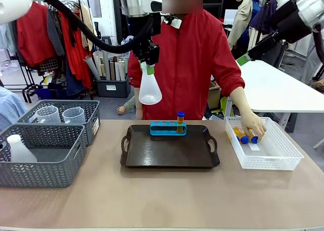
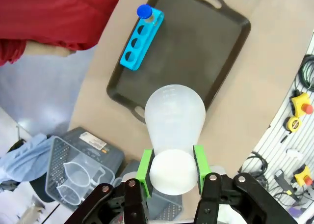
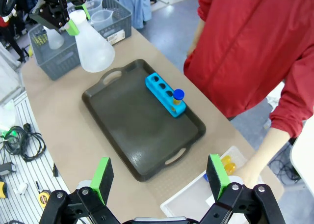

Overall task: Prepare the laboratory tools.
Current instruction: Pick up one Small flask and place it on the Handle tray.

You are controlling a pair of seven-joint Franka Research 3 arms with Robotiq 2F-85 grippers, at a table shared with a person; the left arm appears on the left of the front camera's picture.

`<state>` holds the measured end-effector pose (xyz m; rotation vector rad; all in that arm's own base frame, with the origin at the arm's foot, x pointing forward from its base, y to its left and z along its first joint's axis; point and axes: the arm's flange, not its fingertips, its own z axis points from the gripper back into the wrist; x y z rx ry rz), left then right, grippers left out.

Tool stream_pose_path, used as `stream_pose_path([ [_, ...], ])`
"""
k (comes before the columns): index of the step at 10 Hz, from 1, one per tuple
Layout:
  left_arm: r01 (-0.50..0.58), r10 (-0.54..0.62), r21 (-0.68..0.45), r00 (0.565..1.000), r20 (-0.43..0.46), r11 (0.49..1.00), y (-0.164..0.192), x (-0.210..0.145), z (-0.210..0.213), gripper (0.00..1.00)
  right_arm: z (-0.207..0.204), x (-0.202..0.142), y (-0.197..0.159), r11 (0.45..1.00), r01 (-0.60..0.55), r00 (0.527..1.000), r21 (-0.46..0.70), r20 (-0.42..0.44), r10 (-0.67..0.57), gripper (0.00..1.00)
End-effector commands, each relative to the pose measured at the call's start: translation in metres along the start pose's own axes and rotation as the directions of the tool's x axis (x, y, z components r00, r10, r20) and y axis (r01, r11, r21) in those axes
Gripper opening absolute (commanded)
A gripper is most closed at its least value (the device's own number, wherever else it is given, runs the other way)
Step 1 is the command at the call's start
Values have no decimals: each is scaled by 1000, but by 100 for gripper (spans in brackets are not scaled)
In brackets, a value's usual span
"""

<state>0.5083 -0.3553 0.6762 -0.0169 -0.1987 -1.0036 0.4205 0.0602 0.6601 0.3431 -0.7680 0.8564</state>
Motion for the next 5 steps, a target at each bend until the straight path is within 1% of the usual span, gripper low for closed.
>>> stream_pose_path([
  [1, -8, 8, 6, 1000, -3, 1000, -1, -5, 5, 0, 0, 0, -1, 1000, -1, 1000, 14, 13, 1, 100],
  [3, 0, 0, 1, 1000, 0, 1000, 0, 0, 0, 0, 0, 0, -1, 1000, -1, 1000, 14, 13, 1, 100],
  [4, 112, -112, 16, 994, -18, 994, 6, 11, -2, 0, 0, 0, -1, 1000, -1, 1000, 14, 13, 1, 100],
  [5, 177, -177, -18, 984, -20, 984, 12, 27, -11, 0, 0, 0, -1, 1000, -1, 1000, 14, 13, 1, 100],
])
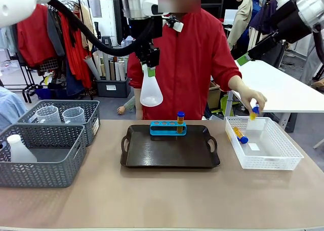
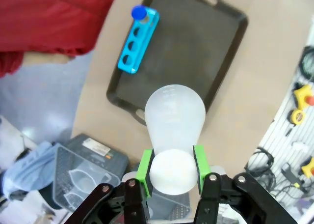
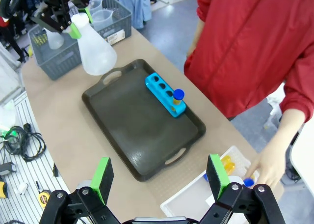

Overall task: Prepare the laboratory tools.
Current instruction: Pick up one Small flask and place it on the Handle tray.

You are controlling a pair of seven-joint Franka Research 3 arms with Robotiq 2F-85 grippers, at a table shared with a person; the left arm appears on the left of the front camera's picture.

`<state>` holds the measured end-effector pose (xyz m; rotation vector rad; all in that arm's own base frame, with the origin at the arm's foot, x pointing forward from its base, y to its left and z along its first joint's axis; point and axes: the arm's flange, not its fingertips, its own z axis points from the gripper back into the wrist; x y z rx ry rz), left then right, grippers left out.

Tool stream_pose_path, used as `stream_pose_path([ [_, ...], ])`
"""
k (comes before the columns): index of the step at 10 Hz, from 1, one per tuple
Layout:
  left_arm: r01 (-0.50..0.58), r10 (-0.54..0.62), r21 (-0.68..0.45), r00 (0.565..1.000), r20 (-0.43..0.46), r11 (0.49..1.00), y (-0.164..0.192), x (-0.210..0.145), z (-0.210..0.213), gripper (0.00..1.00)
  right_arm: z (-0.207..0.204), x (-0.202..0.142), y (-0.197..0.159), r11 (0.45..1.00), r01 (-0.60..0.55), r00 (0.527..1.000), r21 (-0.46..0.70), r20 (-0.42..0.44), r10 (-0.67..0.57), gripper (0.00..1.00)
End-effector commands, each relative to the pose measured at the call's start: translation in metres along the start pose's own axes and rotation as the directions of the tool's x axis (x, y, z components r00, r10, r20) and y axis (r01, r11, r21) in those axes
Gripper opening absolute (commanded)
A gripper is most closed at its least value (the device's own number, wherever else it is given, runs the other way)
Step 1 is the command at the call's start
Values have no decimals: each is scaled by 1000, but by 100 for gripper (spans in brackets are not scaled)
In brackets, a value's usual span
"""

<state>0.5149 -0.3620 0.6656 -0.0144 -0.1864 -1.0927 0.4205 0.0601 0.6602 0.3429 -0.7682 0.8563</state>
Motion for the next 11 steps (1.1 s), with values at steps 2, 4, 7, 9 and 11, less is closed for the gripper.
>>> stream_pose_path([
  [2, 204, -206, -82, 979, -6, 975, 36, 52, -39, 0, 0, 0, -1, 1000, -1, 1000, 14, 13, 1, 100],
  [4, 283, -285, -130, 959, 3, 950, 52, 82, -79, 0, 0, 0, -1, 1000, -1, 1000, 14, 13, 1, 100],
  [7, 364, -366, -195, 930, 25, 911, 62, 116, -132, 0, 0, 0, -1, 1000, -1, 1000, 14, 13, 1, 100],
  [9, 401, -410, -220, 912, 1, 889, 49, 135, -158, 0, 0, 0, -1, 1000, -1, 1000, 14, 13, 1, 100],
  [11, 428, -444, -244, 896, -14, 870, 31, 149, -183, 0, 0, 0, -1, 1000, -1, 1000, 14, 13, 1, 100],
])
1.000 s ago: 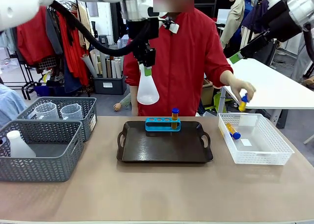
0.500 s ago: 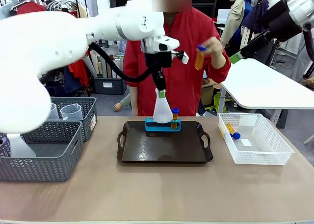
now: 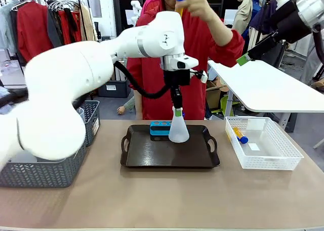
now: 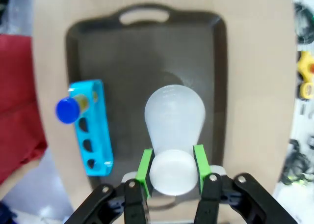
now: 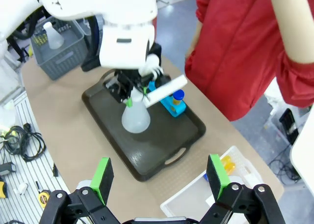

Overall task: Prepare the laboratory tools.
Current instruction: Pick up one Small flask and place it on the Handle tray.

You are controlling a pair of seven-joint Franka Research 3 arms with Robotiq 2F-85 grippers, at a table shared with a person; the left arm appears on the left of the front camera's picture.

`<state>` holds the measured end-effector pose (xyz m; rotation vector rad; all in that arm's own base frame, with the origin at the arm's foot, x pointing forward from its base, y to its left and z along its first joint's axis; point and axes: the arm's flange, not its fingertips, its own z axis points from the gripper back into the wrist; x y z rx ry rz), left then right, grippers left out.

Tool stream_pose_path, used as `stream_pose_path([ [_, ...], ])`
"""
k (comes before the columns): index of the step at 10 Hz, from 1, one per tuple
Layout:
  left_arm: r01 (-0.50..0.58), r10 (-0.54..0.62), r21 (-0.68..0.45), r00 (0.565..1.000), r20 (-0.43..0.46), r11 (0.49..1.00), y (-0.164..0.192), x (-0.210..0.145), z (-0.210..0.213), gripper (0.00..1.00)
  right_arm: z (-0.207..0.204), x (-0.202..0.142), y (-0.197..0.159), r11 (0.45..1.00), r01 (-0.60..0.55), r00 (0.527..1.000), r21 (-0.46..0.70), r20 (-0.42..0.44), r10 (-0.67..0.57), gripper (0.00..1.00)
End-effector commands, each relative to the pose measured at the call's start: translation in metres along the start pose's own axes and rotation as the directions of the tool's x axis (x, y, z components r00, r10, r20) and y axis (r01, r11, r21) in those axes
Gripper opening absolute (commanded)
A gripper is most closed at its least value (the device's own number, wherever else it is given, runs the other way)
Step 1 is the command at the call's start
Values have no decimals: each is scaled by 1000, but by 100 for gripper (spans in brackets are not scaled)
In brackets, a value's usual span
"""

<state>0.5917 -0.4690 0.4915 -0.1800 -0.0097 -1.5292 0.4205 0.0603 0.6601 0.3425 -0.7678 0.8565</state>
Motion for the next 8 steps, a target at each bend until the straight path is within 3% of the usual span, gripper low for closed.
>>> stream_pose_path([
  [1, 53, -53, 9, 997, -52, 999, 39, 40, 4, 0, 0, 0, -1, 1000, -1, 1000, 14, 14, 1, 100],
  [8, 100, -97, 42, 993, -60, 994, 52, 50, -44, 0, 0, 0, -1, 1000, -1, 1000, 14, 14, 1, 100],
])
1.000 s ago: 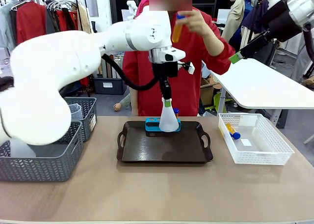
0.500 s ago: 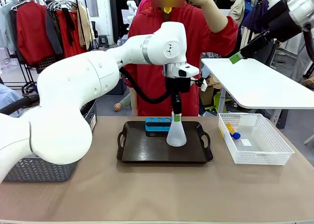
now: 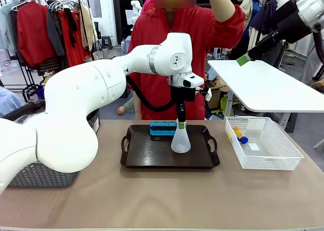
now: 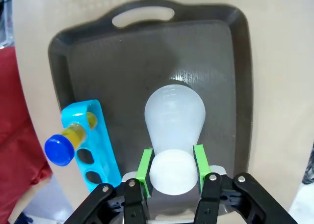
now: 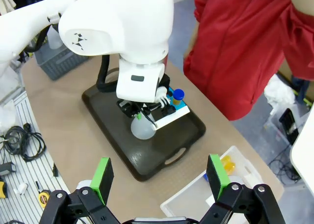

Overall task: Prepare the laboratory tools.
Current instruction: Pick up one Small flask and place it on the Handle tray.

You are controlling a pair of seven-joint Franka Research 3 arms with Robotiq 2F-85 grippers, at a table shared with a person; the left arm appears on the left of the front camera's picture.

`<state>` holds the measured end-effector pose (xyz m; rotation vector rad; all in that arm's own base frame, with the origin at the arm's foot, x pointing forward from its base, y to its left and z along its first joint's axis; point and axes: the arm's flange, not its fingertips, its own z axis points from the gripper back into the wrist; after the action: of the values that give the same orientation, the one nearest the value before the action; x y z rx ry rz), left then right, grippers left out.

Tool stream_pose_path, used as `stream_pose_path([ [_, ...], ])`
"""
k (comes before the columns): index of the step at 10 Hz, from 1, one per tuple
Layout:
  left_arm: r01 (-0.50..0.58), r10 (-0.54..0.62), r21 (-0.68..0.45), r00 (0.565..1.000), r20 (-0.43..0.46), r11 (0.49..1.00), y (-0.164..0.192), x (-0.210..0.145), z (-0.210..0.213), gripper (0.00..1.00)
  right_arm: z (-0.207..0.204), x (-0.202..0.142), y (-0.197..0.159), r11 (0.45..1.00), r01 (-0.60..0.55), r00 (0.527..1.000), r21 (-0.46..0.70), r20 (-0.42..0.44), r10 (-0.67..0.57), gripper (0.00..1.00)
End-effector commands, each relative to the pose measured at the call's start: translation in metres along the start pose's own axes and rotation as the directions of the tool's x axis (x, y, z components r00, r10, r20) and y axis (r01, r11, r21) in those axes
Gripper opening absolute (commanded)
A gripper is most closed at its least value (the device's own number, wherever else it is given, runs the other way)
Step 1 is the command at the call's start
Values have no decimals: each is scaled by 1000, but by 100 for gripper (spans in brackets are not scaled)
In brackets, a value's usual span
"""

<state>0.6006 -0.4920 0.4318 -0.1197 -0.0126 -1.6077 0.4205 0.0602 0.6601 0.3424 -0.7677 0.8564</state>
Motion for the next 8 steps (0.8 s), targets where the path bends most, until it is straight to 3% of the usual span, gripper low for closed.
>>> stream_pose_path([
  [1, 21, -21, 0, 1000, -18, 1000, 40, 30, 10, 0, 0, 0, -1, 1000, -1, 1000, 14, 14, 1, 100],
  [2, 26, -26, -4, 999, -22, 1000, 38, 31, 6, 0, 0, 0, -1, 1000, -1, 1000, 14, 14, 1, 100],
  [3, 27, -27, -8, 999, -18, 1000, 38, 32, 5, 8, 0, 0, -1, 1000, -1, 1000, 14, 14, 1, 100],
  [7, 26, -25, 10, 1000, -17, 1000, 30, 34, 18, 85, 0, 0, -1, 1000, -1, 1000, 14, 14, 1, 100],
  [8, 24, -24, 12, 1000, -13, 1000, 28, 34, 20, 100, 0, 0, -1, 1000, -1, 1000, 14, 14, 1, 100],
])
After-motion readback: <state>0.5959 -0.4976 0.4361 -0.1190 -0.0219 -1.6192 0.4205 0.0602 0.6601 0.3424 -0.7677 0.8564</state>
